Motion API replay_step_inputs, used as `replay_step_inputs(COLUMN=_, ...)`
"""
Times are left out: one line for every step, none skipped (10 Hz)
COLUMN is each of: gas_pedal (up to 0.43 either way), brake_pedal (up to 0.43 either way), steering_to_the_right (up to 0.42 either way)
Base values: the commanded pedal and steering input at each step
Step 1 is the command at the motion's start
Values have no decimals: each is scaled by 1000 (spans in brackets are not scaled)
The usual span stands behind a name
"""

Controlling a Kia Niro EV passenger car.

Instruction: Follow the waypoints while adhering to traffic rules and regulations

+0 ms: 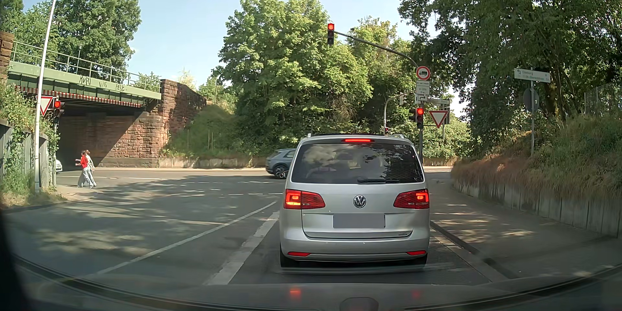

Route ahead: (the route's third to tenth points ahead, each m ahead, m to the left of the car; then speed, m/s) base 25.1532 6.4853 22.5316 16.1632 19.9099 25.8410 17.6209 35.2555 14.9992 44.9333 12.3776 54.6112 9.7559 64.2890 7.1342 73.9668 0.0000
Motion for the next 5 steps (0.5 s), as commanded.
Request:
replay_step_inputs(gas_pedal=0, brake_pedal=207, steering_to_the_right=5)
replay_step_inputs(gas_pedal=0, brake_pedal=207, steering_to_the_right=5)
replay_step_inputs(gas_pedal=0, brake_pedal=207, steering_to_the_right=5)
replay_step_inputs(gas_pedal=0, brake_pedal=207, steering_to_the_right=5)
replay_step_inputs(gas_pedal=0, brake_pedal=207, steering_to_the_right=5)
